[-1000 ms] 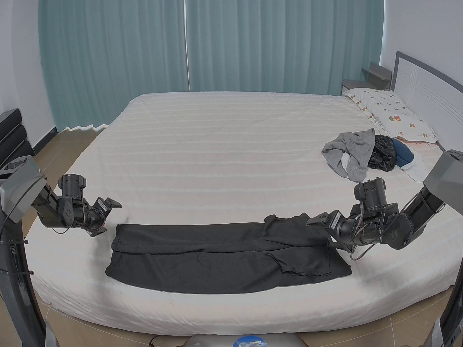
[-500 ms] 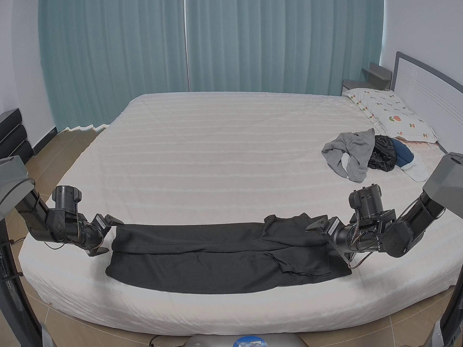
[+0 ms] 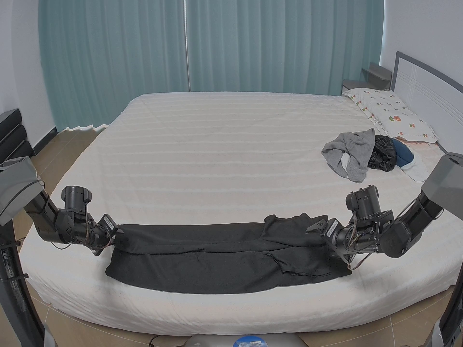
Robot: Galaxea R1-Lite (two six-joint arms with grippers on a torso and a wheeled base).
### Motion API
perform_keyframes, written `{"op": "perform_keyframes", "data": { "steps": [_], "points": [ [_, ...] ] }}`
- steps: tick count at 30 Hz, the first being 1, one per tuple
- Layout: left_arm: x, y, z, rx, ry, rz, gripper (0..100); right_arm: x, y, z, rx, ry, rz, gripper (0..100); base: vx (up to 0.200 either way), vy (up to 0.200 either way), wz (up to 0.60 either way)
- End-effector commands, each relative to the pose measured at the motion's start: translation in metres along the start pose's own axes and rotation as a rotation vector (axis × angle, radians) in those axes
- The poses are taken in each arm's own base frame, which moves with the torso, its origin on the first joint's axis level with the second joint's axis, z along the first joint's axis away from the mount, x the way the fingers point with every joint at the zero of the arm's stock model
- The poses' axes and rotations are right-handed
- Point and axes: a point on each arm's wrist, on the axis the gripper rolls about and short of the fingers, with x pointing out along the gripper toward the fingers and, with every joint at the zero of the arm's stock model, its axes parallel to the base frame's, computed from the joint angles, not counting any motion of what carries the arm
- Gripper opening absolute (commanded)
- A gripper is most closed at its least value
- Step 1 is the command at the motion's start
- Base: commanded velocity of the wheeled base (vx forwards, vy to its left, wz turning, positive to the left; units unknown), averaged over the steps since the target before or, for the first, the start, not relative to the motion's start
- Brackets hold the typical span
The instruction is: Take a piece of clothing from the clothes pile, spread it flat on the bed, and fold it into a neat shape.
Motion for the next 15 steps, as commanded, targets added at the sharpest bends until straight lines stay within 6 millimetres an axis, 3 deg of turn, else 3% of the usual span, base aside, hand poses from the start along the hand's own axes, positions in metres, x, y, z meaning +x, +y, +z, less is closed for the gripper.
{"op": "perform_keyframes", "data": {
  "steps": [1, 15],
  "points": [
    [0.0, 0.0, 0.001, -0.004, -0.01, 0.006, 0, 0.006, 0.002, 0.0, 0.011, 0.009, -0.015, 100, 0.0, 0.0, 0.0],
    [-0.011, -0.008, 0.004, -0.007, -0.039, -0.017, 0, 0.055, 0.014, 0.017, 0.083, -0.067, -0.07, 100, 0.0, 0.0, 0.0]
  ]
}}
